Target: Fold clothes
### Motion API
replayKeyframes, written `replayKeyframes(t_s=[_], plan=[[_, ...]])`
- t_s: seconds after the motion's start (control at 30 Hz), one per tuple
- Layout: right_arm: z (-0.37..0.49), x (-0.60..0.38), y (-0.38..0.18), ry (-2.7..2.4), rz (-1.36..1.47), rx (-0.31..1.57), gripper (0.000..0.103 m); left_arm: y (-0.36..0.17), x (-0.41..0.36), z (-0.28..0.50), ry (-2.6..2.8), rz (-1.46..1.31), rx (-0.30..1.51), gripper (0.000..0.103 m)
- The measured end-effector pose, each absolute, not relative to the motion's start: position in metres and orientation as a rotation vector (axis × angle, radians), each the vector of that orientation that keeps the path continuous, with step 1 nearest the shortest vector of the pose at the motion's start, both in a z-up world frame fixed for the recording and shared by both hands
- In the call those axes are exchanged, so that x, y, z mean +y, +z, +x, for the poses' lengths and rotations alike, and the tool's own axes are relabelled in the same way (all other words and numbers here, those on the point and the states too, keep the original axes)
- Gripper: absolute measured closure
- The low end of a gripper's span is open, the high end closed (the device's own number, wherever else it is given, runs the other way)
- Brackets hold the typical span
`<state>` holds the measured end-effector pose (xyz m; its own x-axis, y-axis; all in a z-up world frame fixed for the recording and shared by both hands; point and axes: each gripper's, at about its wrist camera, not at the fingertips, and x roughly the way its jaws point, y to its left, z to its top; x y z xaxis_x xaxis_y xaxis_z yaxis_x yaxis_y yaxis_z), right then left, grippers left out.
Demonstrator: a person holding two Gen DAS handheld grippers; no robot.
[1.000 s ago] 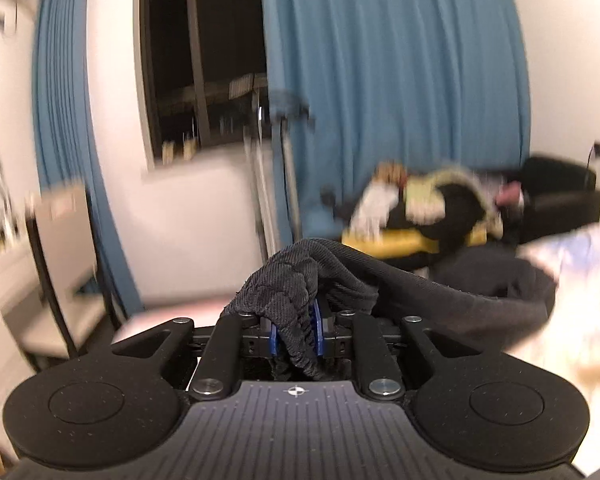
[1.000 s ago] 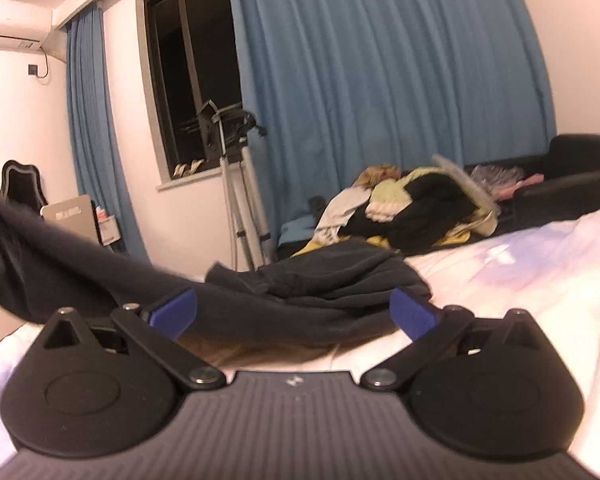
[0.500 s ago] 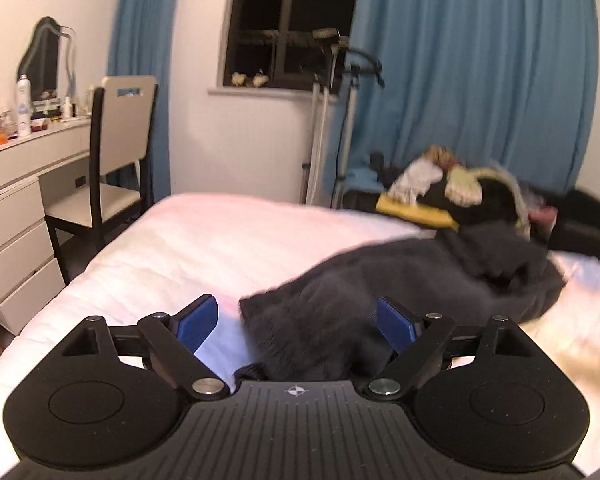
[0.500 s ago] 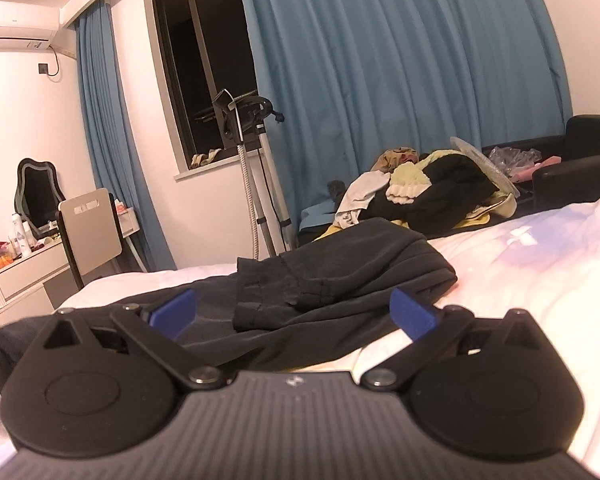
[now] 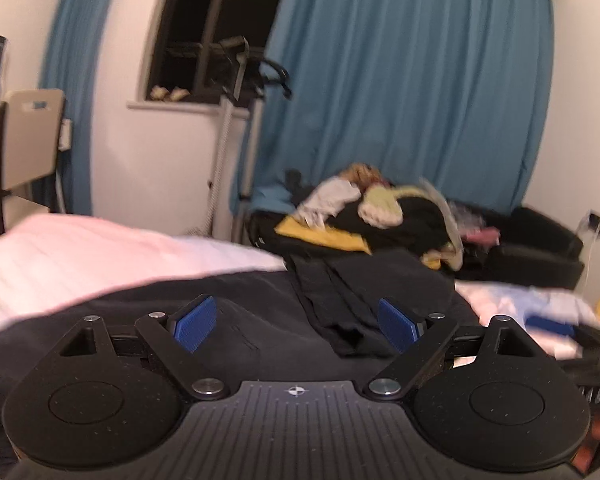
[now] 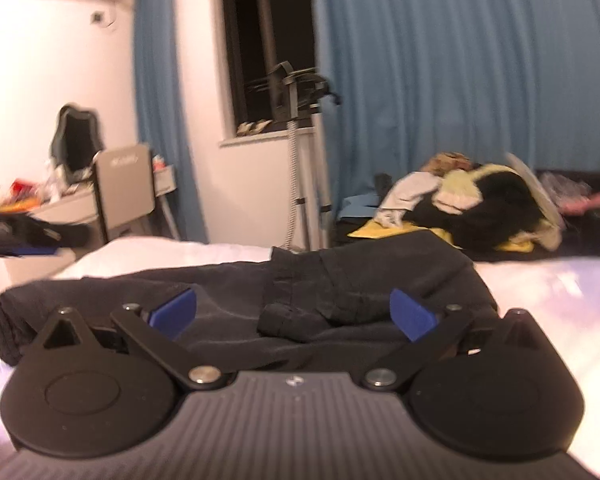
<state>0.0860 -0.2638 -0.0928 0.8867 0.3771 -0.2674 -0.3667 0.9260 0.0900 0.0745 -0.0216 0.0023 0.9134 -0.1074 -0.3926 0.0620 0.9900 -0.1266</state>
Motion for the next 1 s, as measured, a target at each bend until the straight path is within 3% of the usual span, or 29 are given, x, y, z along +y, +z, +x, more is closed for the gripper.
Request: replayKeyframes(t_s=[0.37,0.57,0.87,0.9,0.93,0.97,1.0], plan=[[0.238,-0.204,-0.143,0.376,-0.075,0.436,0.000,-0.107,0.018,0.144,-0.028,-0.105,0.567,0.020],[0.269,-0.190,-0.200,0.384,-0.258,0.535,0.000,-0.115,0.029,0.150,-0.075,-0.174,0.537,0.020],[0.275,-0.220,-0.172,0.178,-0.235,0.492,0.001,-0.114,0.030,0.147,-0.078,-0.193,0.541,0.020],[0.275,-0.223,-0.166,0.182,-0.222,0.489,0.006,-0.114,0.029,0.146,-0.078,-0.187,0.541,0.020],[0.276,-0.227,-0.160,0.186,-0.208,0.485,0.025,-0.114,0.028,0.146,-0.078,-0.183,0.539,0.020],[0.276,-0.230,-0.154,0.191,-0.195,0.481,0.037,-0.114,0.027,0.145,-0.078,-0.178,0.538,0.020],[0.276,-0.234,-0.147,0.195,-0.182,0.477,0.058,-0.114,0.026,0.144,-0.077,-0.174,0.537,0.020]])
